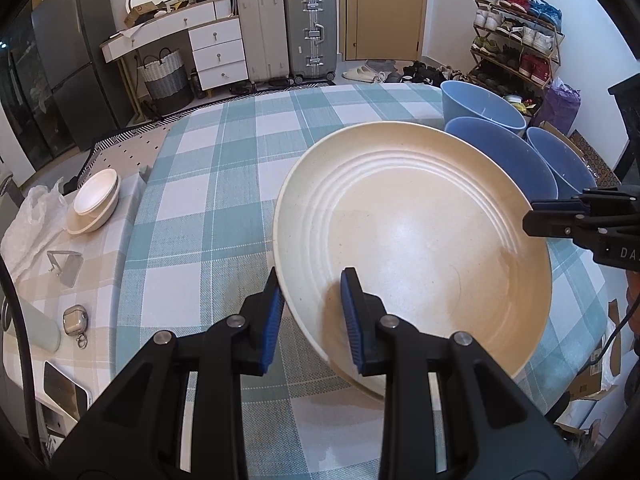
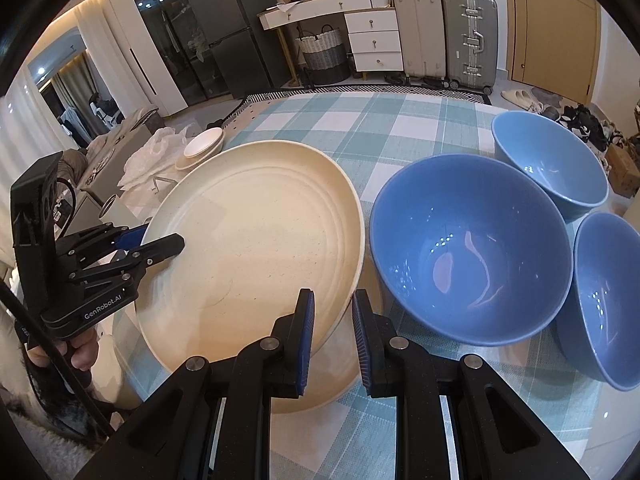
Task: Organize plates and bowls
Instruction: 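Lift and carry the cream plate with both tools toward the blue bowls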
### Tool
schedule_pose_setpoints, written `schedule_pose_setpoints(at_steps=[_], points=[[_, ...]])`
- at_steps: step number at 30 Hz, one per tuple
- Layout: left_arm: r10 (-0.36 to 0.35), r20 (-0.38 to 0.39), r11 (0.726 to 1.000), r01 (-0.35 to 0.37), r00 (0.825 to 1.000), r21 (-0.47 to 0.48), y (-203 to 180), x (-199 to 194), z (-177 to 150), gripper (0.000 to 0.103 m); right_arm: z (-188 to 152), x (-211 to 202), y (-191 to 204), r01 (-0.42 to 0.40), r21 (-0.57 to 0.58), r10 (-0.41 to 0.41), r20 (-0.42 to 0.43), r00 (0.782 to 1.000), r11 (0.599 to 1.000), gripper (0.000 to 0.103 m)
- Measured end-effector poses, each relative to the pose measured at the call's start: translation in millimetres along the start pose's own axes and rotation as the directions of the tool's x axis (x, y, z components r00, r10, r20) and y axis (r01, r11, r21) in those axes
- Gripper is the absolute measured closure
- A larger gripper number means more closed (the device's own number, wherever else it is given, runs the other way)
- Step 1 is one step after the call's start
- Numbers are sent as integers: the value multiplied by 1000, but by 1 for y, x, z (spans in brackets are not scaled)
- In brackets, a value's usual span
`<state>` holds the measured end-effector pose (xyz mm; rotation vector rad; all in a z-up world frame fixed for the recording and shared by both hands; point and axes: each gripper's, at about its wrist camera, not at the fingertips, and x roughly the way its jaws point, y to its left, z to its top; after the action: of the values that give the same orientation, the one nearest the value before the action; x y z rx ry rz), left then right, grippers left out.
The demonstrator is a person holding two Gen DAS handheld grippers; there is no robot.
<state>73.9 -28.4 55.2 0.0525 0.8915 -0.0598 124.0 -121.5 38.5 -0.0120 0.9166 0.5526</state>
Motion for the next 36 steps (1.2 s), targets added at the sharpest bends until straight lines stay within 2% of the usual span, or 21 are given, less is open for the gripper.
schedule_pose_setpoints(at_steps=[18, 36], points=[[7, -48, 1000, -6, 999, 17, -10, 31, -20, 78, -31, 17, -7, -3, 46, 4, -26, 1000, 999, 83], [11, -90, 999, -8, 996, 36, -16, 57, -29, 77, -42, 32, -10, 24, 64, -20, -54, 998, 998, 83]])
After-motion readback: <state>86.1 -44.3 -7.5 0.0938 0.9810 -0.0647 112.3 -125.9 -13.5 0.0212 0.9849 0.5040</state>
